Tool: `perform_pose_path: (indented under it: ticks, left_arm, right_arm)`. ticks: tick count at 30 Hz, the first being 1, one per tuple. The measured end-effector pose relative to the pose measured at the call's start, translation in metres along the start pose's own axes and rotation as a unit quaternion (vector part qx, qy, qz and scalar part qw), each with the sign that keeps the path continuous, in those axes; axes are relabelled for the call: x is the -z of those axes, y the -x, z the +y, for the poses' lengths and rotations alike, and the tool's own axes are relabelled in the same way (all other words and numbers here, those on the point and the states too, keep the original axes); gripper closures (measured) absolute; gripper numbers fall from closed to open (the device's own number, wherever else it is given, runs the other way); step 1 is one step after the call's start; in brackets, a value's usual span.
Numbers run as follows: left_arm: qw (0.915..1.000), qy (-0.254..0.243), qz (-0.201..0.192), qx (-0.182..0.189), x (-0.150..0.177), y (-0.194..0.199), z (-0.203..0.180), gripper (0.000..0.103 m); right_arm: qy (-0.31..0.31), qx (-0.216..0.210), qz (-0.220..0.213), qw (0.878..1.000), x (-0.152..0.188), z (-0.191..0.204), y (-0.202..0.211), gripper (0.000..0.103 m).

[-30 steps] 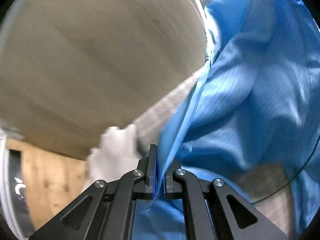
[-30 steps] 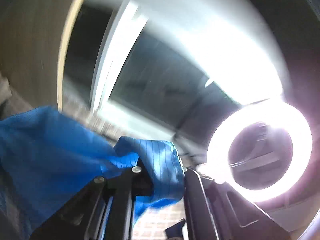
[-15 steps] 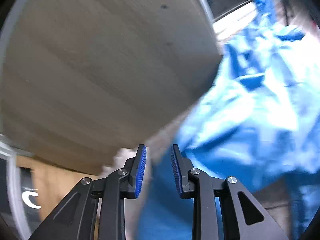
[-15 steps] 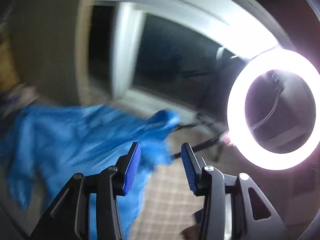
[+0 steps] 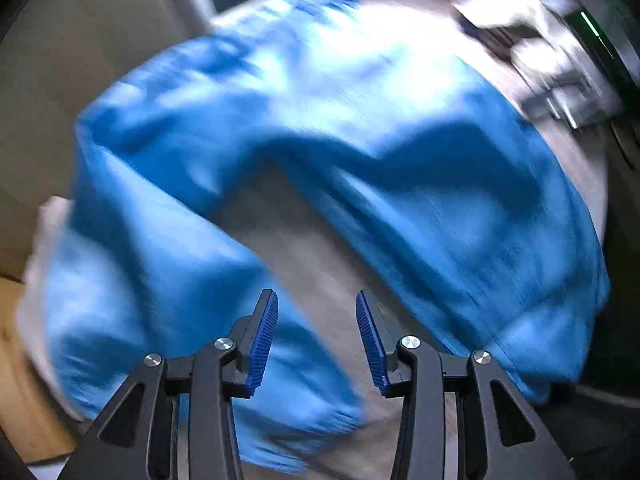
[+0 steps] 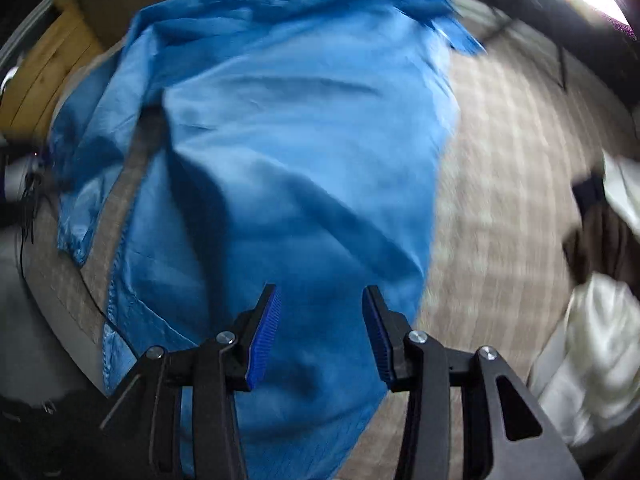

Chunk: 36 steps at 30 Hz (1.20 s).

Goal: Fold clothes
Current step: 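Lay the coat flat on the rug and open both grippers, then grasp the coat hem with the right gripper while the left gripper grasps a cuff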

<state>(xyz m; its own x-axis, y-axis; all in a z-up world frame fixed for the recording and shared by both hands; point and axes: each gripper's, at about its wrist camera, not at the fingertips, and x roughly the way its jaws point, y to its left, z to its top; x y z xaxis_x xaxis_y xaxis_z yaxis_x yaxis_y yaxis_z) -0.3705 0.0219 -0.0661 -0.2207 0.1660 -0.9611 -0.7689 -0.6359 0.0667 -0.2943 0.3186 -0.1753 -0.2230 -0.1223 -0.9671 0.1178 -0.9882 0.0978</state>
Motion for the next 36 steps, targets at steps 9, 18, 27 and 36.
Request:
perform_pose_path:
  ticks: [9, 18, 27, 36]
  left_arm:
    - [0.9968, 0.072, -0.033, 0.006, -0.063, -0.047, 0.034, 0.066]
    - [0.9909, 0.114, -0.018, -0.069, -0.130, -0.101, 0.076, 0.066]
    - [0.9911, 0.081, 0.006, -0.105, -0.135, -0.098, 0.059, 0.068]
    - [0.9991, 0.014, -0.011, -0.038, -0.014, 0.004, -0.043, 0.067]
  right_arm:
    - [-0.020, 0.000, -0.032, 0.999, -0.030, 0.000, -0.004, 0.061]
    - [0.025, 0.060, -0.017, 0.998, -0.094, -0.003, -0.063, 0.061]
    - [0.023, 0.083, -0.050, 0.995, -0.126, -0.015, -0.051, 0.061]
    - [0.023, -0.004, -0.079, 0.997, -0.056, 0.012, 0.043, 0.060]
